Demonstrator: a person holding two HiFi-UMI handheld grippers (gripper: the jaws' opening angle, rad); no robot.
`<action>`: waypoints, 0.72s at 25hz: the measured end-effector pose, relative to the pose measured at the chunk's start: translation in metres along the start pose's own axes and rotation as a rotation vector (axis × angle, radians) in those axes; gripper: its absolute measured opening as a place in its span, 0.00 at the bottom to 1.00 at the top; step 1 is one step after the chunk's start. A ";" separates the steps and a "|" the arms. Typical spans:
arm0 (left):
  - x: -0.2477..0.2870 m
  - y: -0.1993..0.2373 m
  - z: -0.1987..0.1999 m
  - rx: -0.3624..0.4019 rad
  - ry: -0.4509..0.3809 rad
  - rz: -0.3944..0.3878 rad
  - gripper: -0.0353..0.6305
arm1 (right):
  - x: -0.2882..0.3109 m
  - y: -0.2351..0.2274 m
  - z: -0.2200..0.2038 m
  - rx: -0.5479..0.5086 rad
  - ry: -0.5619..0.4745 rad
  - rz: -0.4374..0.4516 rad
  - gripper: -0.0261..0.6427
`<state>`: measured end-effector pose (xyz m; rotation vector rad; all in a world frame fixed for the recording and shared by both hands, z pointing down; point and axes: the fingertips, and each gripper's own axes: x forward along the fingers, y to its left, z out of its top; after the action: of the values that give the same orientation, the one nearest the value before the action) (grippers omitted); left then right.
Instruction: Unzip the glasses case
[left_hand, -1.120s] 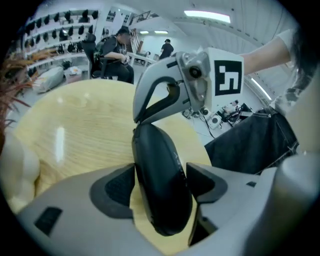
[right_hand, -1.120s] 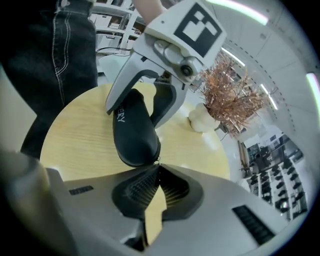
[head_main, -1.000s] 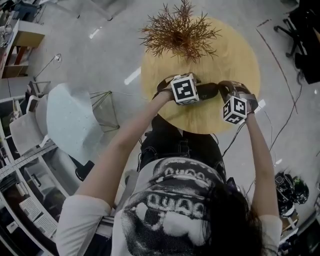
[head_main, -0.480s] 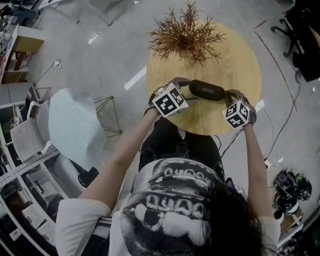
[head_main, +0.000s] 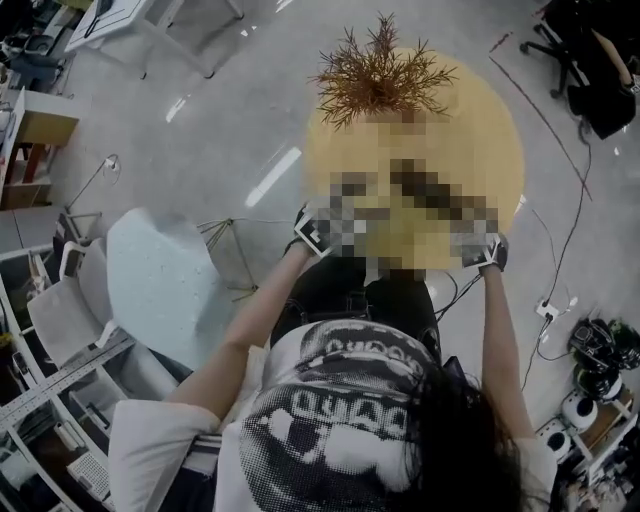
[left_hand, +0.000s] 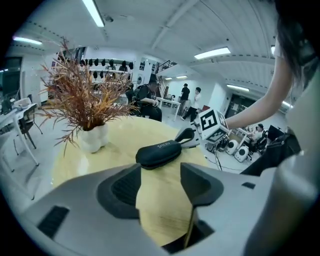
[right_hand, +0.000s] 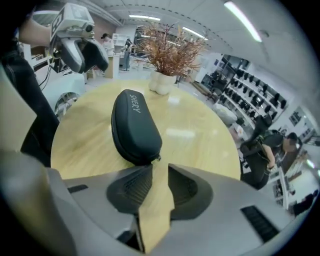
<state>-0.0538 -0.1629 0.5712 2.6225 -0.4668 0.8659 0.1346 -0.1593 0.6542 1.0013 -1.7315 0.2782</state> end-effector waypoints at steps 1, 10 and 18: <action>-0.006 -0.001 -0.001 0.006 -0.009 -0.009 0.43 | -0.004 0.002 -0.001 0.043 0.001 -0.019 0.20; -0.040 -0.009 -0.026 0.098 -0.033 -0.105 0.27 | -0.068 0.061 0.001 0.445 -0.093 -0.157 0.20; -0.041 -0.039 -0.042 0.131 -0.031 -0.199 0.26 | -0.109 0.134 0.020 0.612 -0.191 -0.130 0.20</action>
<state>-0.0909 -0.1022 0.5694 2.7457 -0.1565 0.8170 0.0319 -0.0353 0.5886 1.6179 -1.7776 0.6722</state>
